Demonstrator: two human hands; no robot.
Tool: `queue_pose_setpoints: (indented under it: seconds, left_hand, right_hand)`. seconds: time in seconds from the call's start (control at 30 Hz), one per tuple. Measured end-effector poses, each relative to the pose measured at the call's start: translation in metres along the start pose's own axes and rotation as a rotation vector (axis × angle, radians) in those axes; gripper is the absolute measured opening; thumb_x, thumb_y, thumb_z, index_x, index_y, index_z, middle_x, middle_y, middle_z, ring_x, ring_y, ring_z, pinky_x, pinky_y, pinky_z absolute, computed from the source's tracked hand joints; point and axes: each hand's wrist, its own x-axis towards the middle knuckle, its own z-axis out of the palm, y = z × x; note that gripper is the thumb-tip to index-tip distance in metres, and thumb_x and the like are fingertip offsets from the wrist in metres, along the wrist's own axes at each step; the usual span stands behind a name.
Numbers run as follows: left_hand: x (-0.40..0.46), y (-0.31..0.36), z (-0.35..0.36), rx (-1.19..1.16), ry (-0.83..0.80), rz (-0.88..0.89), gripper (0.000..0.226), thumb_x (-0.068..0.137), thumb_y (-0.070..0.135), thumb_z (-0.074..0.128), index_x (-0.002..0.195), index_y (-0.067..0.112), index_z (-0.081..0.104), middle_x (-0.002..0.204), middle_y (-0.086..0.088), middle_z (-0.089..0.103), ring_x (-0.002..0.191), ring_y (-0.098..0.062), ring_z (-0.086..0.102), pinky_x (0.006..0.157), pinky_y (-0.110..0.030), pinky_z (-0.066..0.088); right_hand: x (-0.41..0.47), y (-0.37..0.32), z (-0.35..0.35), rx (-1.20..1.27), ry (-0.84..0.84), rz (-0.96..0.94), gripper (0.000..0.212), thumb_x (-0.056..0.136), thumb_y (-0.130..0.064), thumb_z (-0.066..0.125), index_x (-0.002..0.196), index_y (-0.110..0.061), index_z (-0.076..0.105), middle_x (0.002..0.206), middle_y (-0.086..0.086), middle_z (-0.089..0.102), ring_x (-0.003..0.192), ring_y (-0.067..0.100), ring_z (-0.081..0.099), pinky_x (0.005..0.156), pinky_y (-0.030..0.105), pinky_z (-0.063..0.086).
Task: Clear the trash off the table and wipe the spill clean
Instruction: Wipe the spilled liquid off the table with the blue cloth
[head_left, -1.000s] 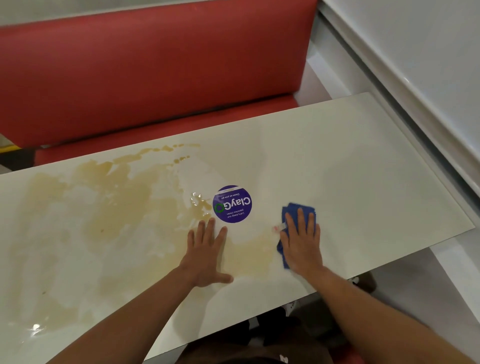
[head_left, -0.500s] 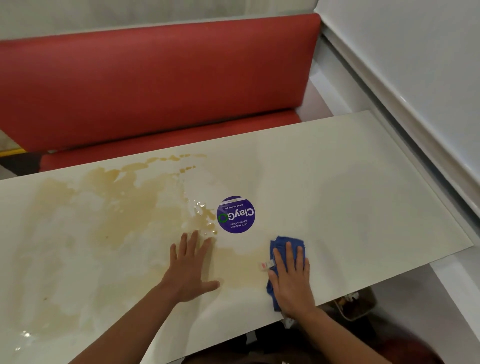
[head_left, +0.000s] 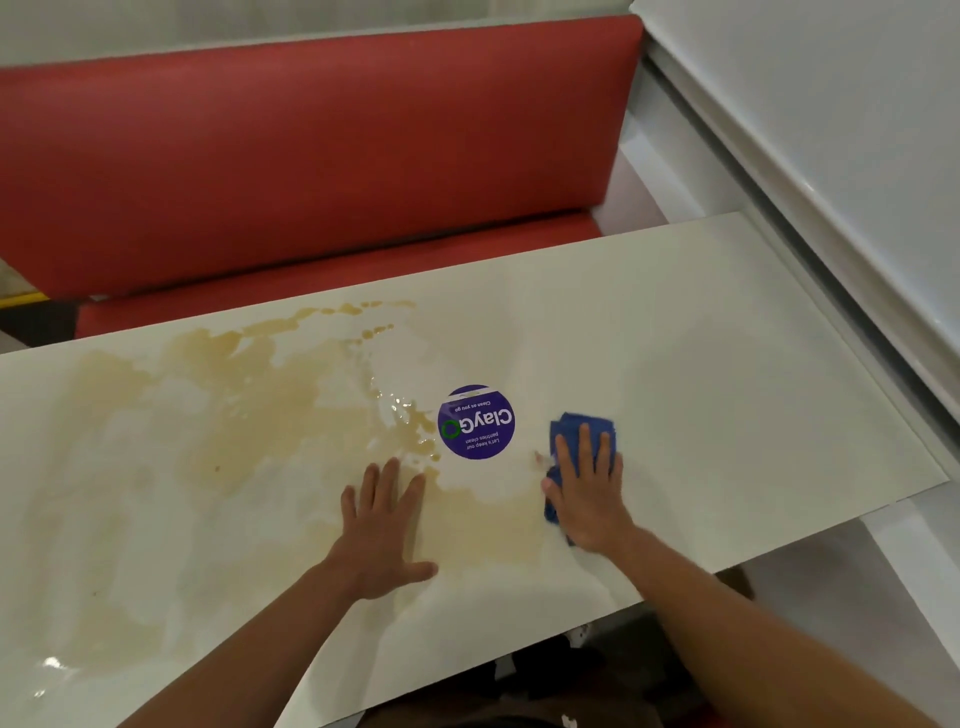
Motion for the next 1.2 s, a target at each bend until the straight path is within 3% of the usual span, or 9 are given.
queue_pose_setpoints:
  seconds: [0.2, 0.27, 0.37, 0.5, 0.63, 0.83, 0.97, 1.07, 1.2]
  left_hand:
    - [0.0, 0.001, 0.0, -0.012, -0.014, -0.001, 0.123, 0.077, 0.075, 0.061, 0.158, 0.031, -0.019, 0.157, -0.009, -0.044, 0.144, -0.035, -0.042, 0.119, -0.059, -0.014]
    - [0.001, 0.0, -0.001, -0.011, -0.021, -0.004, 0.123, 0.077, 0.075, 0.062, 0.158, 0.031, -0.019, 0.157, -0.008, -0.044, 0.144, -0.035, -0.042, 0.12, -0.06, -0.014]
    - [0.0, 0.002, -0.002, -0.005, -0.023, -0.004, 0.123, 0.077, 0.075, 0.062, 0.158, 0.031, -0.019, 0.157, -0.009, -0.044, 0.144, -0.036, -0.041, 0.12, -0.06, -0.013]
    - [-0.002, 0.002, -0.004, 0.0, -0.02, -0.002, 0.122, 0.079, 0.074, 0.063, 0.159, 0.03, -0.018, 0.158, -0.009, -0.042, 0.145, -0.036, -0.039, 0.12, -0.06, -0.012]
    - [-0.001, 0.002, -0.002, -0.011, -0.018, -0.002, 0.123, 0.078, 0.074, 0.063, 0.159, 0.03, -0.018, 0.158, -0.009, -0.043, 0.145, -0.036, -0.04, 0.12, -0.06, -0.013]
    - [0.002, 0.003, -0.003, -0.007, -0.039, -0.01, 0.123, 0.079, 0.073, 0.064, 0.158, 0.03, -0.019, 0.157, -0.012, -0.044, 0.143, -0.036, -0.042, 0.12, -0.061, -0.014]
    - [0.002, 0.003, -0.004, -0.013, -0.042, -0.015, 0.123, 0.078, 0.072, 0.065, 0.159, 0.031, -0.018, 0.157, -0.011, -0.043, 0.144, -0.036, -0.041, 0.119, -0.06, -0.014]
    - [0.002, 0.002, -0.004, -0.005, -0.044, -0.014, 0.123, 0.078, 0.074, 0.064, 0.159, 0.031, -0.018, 0.157, -0.011, -0.043, 0.144, -0.036, -0.04, 0.119, -0.06, -0.013]
    - [0.001, 0.003, -0.005, 0.0, -0.03, -0.014, 0.123, 0.078, 0.074, 0.064, 0.159, 0.03, -0.018, 0.158, -0.011, -0.043, 0.145, -0.037, -0.039, 0.119, -0.06, -0.012]
  right_hand:
    - [-0.066, -0.029, 0.024, -0.049, -0.001, -0.193, 0.066, 0.106, -0.05, 0.027, 0.163, -0.019, 0.019, 0.169, 0.019, 0.01, 0.155, 0.044, 0.004, 0.118, 0.054, 0.008]
    - [-0.044, -0.015, 0.015, -0.049, 0.022, -0.225, 0.06, 0.108, -0.05, 0.015, 0.161, -0.022, 0.022, 0.169, 0.017, 0.014, 0.153, 0.044, 0.011, 0.116, 0.056, 0.019]
    - [0.013, 0.004, -0.011, 0.034, -0.006, 0.01, 0.063, 0.105, -0.052, 0.018, 0.152, -0.017, 0.04, 0.16, 0.024, 0.035, 0.142, 0.055, 0.035, 0.103, 0.064, 0.044]
    - [0.053, 0.007, -0.043, 0.027, -0.136, 0.119, 0.099, 0.082, -0.068, -0.005, 0.162, -0.014, 0.018, 0.168, 0.023, 0.003, 0.152, 0.053, 0.006, 0.117, 0.066, 0.019]
    - [0.017, -0.01, -0.012, -0.01, 0.062, 0.024, 0.074, 0.106, -0.053, 0.008, 0.156, -0.007, 0.038, 0.162, 0.03, 0.022, 0.145, 0.058, 0.024, 0.11, 0.07, 0.033]
    - [-0.064, -0.038, 0.015, -0.039, 0.022, -0.191, 0.06, 0.108, -0.048, 0.014, 0.162, -0.022, 0.019, 0.171, 0.012, 0.009, 0.157, 0.039, 0.003, 0.12, 0.054, 0.012]
    - [-0.019, -0.012, -0.003, -0.069, 0.034, -0.224, 0.062, 0.109, -0.05, 0.009, 0.159, -0.021, 0.032, 0.17, 0.01, 0.013, 0.156, 0.04, 0.012, 0.118, 0.056, 0.024]
    - [0.036, -0.001, -0.02, -0.03, 0.075, -0.054, 0.067, 0.108, -0.051, 0.009, 0.156, -0.015, 0.039, 0.165, 0.019, 0.027, 0.15, 0.048, 0.024, 0.111, 0.063, 0.038]
    - [0.064, -0.018, -0.027, -0.004, 0.15, 0.058, 0.065, 0.102, -0.047, 0.025, 0.152, -0.01, 0.045, 0.16, 0.025, 0.034, 0.144, 0.055, 0.031, 0.106, 0.069, 0.037]
